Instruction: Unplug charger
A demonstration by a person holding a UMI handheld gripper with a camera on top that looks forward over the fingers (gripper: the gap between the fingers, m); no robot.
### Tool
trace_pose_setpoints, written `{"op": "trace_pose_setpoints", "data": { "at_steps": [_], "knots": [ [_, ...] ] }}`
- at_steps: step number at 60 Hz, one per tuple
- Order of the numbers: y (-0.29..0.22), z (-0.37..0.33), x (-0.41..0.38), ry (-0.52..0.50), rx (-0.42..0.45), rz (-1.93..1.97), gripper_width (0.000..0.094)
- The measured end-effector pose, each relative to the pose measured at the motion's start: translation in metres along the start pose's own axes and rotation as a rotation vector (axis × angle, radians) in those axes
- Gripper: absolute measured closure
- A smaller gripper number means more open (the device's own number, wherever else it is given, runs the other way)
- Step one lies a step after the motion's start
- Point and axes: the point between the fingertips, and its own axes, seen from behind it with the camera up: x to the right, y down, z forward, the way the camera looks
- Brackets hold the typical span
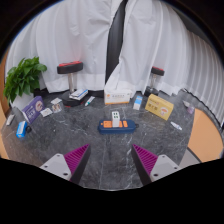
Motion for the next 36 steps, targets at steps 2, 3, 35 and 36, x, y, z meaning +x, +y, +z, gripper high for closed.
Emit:
{"op": "trace_pose_setpoints", "data": {
  "at_steps": [2,3,35,36],
  "knots": [
    [-0.002,0.010,0.001,0.002,0.006,0.004,0.0085],
    [-0.004,0.015,0.002,0.002,0.007,0.007,0.0082],
    [-0.058,0.196,0.014,-0.021,0.127,0.005,0.0341],
    [-0.059,0.198,0.013,-0.025,0.130,0.010,0.0396]
  ]
}}
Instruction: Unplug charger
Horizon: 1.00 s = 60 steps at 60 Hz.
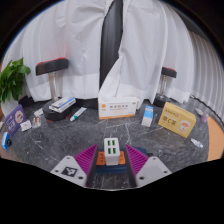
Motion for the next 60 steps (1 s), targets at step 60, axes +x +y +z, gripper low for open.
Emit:
{"op": "trace_pose_setpoints", "data": {
  "at_steps": [60],
  "knots": [
    [0.013,0.006,0.162,-0.035,0.005,0.140,0.0744]
  ]
}}
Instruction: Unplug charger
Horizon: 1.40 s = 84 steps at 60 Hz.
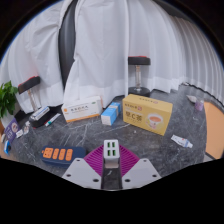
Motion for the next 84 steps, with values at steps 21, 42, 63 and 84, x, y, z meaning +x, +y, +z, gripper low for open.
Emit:
{"op": "trace_pose_setpoints", "data": {
  "at_steps": [21,42,63,84],
  "knots": [
    [0.004,0.000,0.075,0.109,-0.051,0.003,0.0286],
    [-0.036,-0.143,0.049,0.192,0.010,-0.150,0.0083],
    [-0.001,-0.336,-0.025,0.185,0.007,-0.114,0.0083],
    [0.044,-0.407,-0.066,0.138,-0.031,-0.128,0.0085]
  ]
}}
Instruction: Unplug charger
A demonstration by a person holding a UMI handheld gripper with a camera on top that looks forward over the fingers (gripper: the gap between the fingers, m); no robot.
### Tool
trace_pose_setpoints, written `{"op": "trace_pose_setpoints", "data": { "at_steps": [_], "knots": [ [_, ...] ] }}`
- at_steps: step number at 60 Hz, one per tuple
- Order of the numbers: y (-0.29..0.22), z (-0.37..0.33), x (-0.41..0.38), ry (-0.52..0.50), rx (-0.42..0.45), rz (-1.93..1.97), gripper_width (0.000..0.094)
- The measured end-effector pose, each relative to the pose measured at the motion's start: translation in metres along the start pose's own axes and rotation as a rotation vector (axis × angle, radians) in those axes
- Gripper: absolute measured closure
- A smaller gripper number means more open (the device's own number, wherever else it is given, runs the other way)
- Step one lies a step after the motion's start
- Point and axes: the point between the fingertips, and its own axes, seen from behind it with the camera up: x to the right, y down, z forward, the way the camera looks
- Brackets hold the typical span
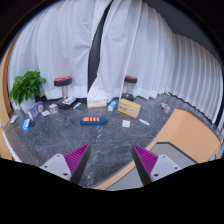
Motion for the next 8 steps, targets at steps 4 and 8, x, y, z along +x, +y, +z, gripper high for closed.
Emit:
{"op": "trace_pose_setpoints", "data": {
  "at_steps": [4,8],
  "knots": [
    [-0.0012,-0.0041,-0.0037,-0.002,0.006,-0.015,0.0082],
    [-0.0024,-0.0066,-0.0067,-0.003,0.010,-0.016,0.0083]
  ]
}}
